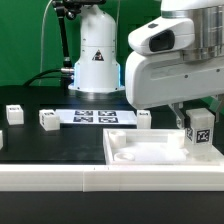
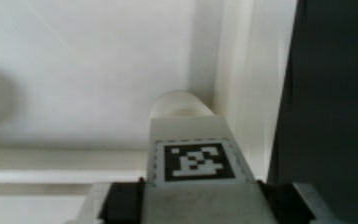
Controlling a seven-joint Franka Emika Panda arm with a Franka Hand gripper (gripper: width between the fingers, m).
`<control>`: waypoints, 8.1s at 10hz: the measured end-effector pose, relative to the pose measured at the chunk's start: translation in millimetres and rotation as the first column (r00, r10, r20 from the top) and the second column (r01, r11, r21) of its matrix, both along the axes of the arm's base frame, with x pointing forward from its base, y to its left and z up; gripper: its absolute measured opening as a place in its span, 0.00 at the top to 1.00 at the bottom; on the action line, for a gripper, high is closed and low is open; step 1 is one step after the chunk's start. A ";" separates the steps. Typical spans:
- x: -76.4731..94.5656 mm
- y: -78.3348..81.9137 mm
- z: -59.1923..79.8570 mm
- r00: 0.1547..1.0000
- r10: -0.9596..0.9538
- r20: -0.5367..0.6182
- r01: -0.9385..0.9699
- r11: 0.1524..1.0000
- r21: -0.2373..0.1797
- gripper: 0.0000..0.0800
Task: Assemble one leg
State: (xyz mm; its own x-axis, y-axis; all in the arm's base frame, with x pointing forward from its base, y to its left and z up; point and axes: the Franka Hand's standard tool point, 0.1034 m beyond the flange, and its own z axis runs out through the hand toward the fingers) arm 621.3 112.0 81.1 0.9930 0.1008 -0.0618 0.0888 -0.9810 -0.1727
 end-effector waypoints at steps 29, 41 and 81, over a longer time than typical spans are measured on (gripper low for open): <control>-0.9 -4.6 2.6 0.971 0.189 0.146 -0.186 0.982 -0.030 0.34; 2.1 -0.6 1.0 0.714 -0.698 0.050 0.699 0.715 -0.009 0.64; -2.4 6.3 -3.8 0.612 -0.790 0.042 0.791 0.611 -0.036 0.22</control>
Offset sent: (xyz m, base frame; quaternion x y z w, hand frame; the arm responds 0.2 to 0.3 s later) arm -0.0323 0.0111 -0.0113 -0.0027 0.0240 0.3377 0.9409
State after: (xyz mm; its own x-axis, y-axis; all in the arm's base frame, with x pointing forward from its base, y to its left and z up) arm 619.0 118.3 77.4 0.6872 -0.7261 -0.0242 -0.7221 -0.6789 -0.1330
